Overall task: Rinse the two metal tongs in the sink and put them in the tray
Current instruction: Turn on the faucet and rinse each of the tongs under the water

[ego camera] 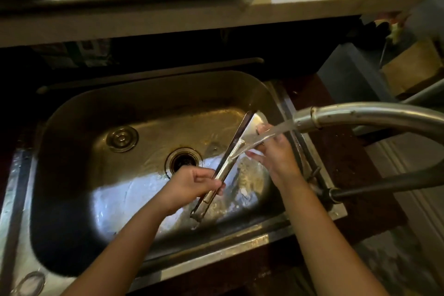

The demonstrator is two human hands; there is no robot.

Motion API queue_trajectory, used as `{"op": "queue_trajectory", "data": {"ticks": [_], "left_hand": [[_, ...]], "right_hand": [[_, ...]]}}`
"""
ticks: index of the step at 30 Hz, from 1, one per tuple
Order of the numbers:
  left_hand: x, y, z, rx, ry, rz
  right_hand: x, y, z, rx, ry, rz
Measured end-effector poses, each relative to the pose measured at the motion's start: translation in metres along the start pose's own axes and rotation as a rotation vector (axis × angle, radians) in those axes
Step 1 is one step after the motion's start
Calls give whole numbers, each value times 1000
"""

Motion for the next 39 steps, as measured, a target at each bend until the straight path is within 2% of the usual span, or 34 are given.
{"op": "queue_trajectory", "data": {"ticks": [3, 6, 8, 10, 12, 14, 17, 20, 24, 26, 29, 35, 39], "left_hand": [[5, -1, 9, -308, 155, 3], [-5, -10, 20, -558, 567, 185], [-13, -15, 27, -637, 846, 365], [-18, -18, 33, -666, 985, 471], [-22, -18, 33, -605, 897, 430], [-24, -11, 27, -504, 625, 302], [-27, 5, 16, -268, 257, 101], [-35, 15, 13, -21, -27, 21], [-41, 22, 11, 120, -185, 17], [-28, 17, 9, 187, -171, -6], [0, 2, 9, 229, -130, -91], [-17, 10, -1, 66, -133, -46], [-19, 8, 1, 40, -179, -79]], "right_hand": [[-25, -9, 0, -145, -144, 133], [-40, -21, 14, -125, -244, 220], [-44, -22, 19, -128, -259, 234], [-42, -20, 18, -150, -245, 214], [-38, -17, 17, -131, -241, 187], [-32, -16, 16, -62, -286, 148], [-20, -16, 18, 132, -399, 71], [-10, -21, 23, 297, -313, 37], [7, -17, 22, 402, -235, -4], [16, -10, 14, 379, -204, -47], [26, 1, 0, 266, -138, -89], [-1, -19, 28, 472, -276, 20], [-4, -22, 31, 457, -242, 18]]}}
Point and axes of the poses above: each hand's wrist, its own y-axis towards the middle knuckle, its own z-axis out of the palm, x = y × z, the point moved 4 cm from there along y, towards the middle knuckle, and after that the axes turned 5 degrees about -z, right-handed, at the moved point
